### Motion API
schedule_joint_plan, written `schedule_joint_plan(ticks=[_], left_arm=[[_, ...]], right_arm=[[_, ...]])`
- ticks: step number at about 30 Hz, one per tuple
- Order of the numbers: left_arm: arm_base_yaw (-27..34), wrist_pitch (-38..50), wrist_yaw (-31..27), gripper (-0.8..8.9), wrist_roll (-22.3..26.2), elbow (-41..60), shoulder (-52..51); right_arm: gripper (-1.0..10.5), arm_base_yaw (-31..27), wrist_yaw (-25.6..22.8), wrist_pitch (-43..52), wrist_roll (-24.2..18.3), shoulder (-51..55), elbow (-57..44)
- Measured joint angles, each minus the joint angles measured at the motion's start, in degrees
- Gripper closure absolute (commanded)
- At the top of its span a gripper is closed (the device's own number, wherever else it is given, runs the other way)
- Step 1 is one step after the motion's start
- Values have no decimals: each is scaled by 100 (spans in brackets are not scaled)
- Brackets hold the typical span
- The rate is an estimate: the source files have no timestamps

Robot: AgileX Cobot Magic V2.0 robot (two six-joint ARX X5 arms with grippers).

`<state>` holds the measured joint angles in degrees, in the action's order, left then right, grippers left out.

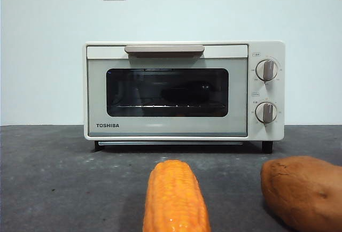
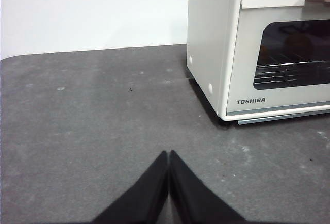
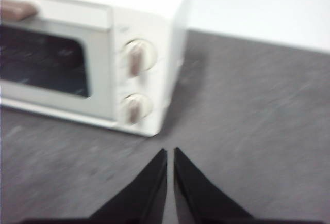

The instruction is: Take the eggplant from the table,put the eggplant in the oven

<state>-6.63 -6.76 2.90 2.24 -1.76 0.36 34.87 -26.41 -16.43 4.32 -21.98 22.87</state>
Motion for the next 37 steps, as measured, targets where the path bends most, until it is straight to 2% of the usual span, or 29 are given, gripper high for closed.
schedule_joint_plan(ticks=[2,5,10,14,18,21,25,30,37], left_arm=[[0,0,-2,807,0,0,0],[0,2,0,807,0,0,0],[0,2,-2,807,0,0,0],[0,2,0,807,0,0,0],[0,2,0,807,0,0,0],[0,7,0,807,0,0,0],[0,9,0,807,0,0,0],[0,13,-2,807,0,0,0],[0,13,0,807,0,0,0]], right_arm=[[935,-234,7,68,-229,232,-24],[935,-748,264,369,-415,588,-216],[935,-1565,352,960,-457,1237,-925],[935,-2098,994,1508,-446,1655,-1480],[935,-2490,1716,1537,-343,1882,-2000],[935,-2680,2177,1311,-175,2061,-2197],[935,-2789,2544,839,98,2184,-2197],[935,-2791,2605,702,286,2170,-2194],[935,-2791,2603,820,343,2170,-2197]])
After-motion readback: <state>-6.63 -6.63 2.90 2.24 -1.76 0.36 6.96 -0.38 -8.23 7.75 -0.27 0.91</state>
